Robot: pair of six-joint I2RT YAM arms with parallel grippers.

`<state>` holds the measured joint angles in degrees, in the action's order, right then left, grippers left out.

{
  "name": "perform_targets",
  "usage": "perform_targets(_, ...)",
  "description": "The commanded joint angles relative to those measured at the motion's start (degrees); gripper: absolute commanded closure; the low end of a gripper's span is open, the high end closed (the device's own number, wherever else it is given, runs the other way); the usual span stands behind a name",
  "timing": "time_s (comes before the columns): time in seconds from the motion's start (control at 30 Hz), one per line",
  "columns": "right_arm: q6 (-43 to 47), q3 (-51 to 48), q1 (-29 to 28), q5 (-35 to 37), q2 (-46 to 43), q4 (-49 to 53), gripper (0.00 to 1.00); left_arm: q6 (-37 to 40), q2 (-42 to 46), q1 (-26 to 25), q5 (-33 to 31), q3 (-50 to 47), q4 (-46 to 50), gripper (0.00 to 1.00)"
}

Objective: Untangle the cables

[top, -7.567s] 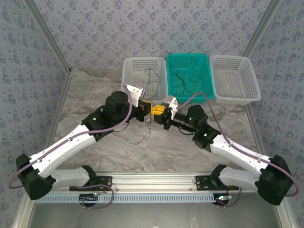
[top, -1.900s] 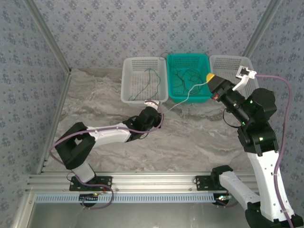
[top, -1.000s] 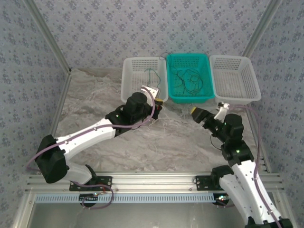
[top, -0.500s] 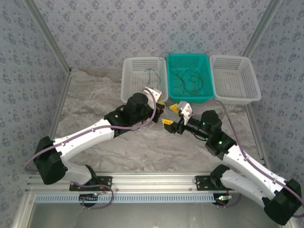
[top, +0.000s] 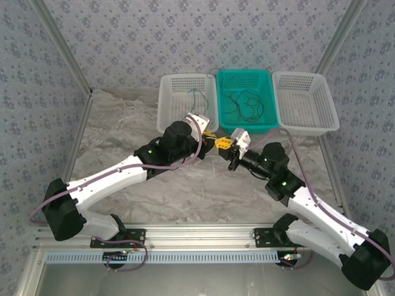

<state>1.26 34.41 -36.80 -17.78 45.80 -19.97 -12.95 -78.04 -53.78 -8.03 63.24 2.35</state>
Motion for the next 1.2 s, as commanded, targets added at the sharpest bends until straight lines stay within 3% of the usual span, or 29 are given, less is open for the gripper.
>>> perform_targets(0.0,-4.9,0.8,0.4,2.2,-4.2,-4.3,1.0,-1.8,0.0,0.5,-7.8,-3.1,-1.5,0.56)
perform_targets(0.13,-7.4,2.8,1.6,4.7,-8.2,-4.8,1.0,-8.9,-1.7,3.2,-12.7,-5.2,0.2,0.56)
perform_targets(0.3,-10.0,4.7,3.8,10.9,-10.6,-2.7,1.0,-11.8,-0.6,4.9,-11.2,-9.1,-2.3,0.56)
perform_targets(0.37,-9.1,6.9,4.7,13.8,-9.9,1.2,1.0,-11.5,0.7,5.0,-9.2,-10.2,-3.4,0.55)
perform_targets(0.5,-10.2,12.3,7.1,23.0,-6.0,7.3,1.0,-9.1,5.4,5.0,1.2,-15.1,-10.5,0.46)
perform_targets(0.6,-13.6,15.9,10.8,31.5,-0.7,9.8,1.0,-7.6,10.0,4.9,10.3,-18.8,-16.5,0.38)
perform_targets(0.73,-17.0,22.8,19.3,33.5,11.0,12.4,1.0,-5.6,15.3,4.0,17.5,-20.0,-17.2,0.24)
perform_targets(0.9,-14.6,29.7,26.5,37.7,24.4,6.7,1.0,-3.6,20.4,2.4,17.5,-20.7,-13.0,0.15)
perform_targets(1.03,-3.2,37.1,27.0,41.1,35.0,0.4,1.0,-3.4,24.1,2.3,15.1,-23.2,-12.0,0.02)
perform_targets(1.17,7.5,43.4,28.5,47.3,45.1,-4.7,1.0,-1.8,27.2,2.3,13.3,-24.3,-9.8,0.01)
